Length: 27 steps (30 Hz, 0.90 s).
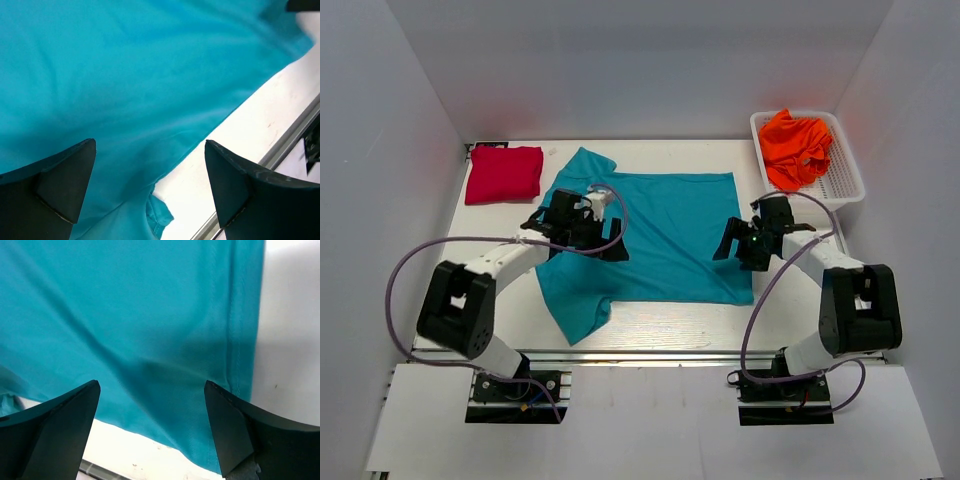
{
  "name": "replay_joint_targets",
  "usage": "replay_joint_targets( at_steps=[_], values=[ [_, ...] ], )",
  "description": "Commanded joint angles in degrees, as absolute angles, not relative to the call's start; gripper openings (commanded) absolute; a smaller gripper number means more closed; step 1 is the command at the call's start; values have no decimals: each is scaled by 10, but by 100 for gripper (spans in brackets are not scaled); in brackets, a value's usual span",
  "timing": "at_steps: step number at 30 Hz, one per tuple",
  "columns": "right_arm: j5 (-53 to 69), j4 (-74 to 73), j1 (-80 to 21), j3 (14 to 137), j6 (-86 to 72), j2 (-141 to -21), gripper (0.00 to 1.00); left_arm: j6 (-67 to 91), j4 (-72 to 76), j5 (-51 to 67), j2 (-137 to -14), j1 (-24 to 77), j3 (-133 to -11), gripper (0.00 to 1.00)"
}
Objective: Fold and stack the t-shirts
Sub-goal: Flatten out the tshirt
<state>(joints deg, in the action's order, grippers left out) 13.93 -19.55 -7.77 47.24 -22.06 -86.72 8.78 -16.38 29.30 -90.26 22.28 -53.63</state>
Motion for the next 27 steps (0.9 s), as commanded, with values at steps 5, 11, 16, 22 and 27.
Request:
replay_joint_targets(
  at_steps=[5,11,16,22,27],
  values=[
    [114,-150,-84,580,-164,-860,90,118,-174,118,-909,212,-639,100],
    [61,-187,-83,762,-142,-1030,90,132,-207,46,-1043,167,-768,100],
    [61,-224,-85,951,-135,-1196,90,132,-219,54,-1155,135,-860,100],
    [60,-301,-82,1144,-122,-1353,90,114,-221,100,-1239,111,-966,100],
    [54,-339,-80,1235,-120,-1444,90,101,-271,113,-1315,100,-1042,100]
  ],
)
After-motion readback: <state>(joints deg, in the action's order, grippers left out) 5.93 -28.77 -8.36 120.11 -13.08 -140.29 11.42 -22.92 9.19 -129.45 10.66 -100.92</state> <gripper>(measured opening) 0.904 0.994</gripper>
